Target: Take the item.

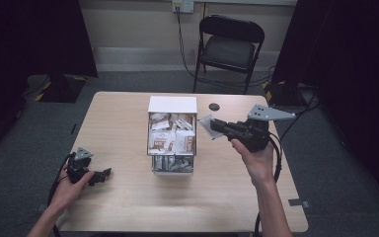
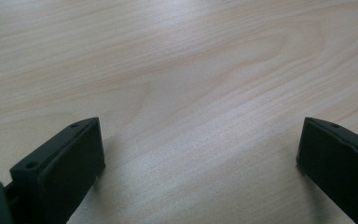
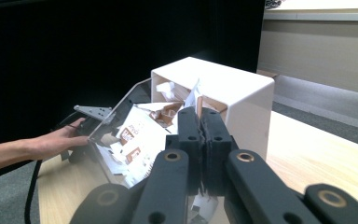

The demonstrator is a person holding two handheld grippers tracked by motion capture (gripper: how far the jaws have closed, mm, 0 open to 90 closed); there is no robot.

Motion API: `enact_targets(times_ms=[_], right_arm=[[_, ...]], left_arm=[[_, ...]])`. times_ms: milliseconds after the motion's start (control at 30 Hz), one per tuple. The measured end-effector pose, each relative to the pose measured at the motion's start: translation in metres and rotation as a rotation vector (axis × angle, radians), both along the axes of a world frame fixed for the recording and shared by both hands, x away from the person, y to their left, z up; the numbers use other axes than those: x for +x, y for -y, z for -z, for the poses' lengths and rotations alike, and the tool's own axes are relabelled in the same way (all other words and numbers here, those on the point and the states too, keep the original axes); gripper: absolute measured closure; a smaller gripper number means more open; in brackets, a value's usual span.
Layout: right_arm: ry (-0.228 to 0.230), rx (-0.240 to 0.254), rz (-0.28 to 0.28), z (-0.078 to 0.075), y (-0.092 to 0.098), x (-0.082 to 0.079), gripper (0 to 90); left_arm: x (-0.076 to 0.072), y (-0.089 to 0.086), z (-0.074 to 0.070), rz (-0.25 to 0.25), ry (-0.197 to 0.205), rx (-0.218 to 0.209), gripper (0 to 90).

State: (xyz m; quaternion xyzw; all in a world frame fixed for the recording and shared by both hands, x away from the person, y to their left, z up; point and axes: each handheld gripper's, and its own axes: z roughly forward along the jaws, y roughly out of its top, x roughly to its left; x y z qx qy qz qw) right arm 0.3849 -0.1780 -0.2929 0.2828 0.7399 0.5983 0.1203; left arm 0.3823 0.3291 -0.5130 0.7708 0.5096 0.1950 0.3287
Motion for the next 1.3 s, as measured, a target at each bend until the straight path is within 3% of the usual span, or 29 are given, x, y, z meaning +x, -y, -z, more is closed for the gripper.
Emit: enact_targets(times_ms=[1300], right_arm=[[-0.094, -0.043, 0.08, 0.038, 0.021, 0.024, 88.8]], left_arm=[[0.0, 0.0, 0.0, 0.001, -0.002, 0.004, 0.2]])
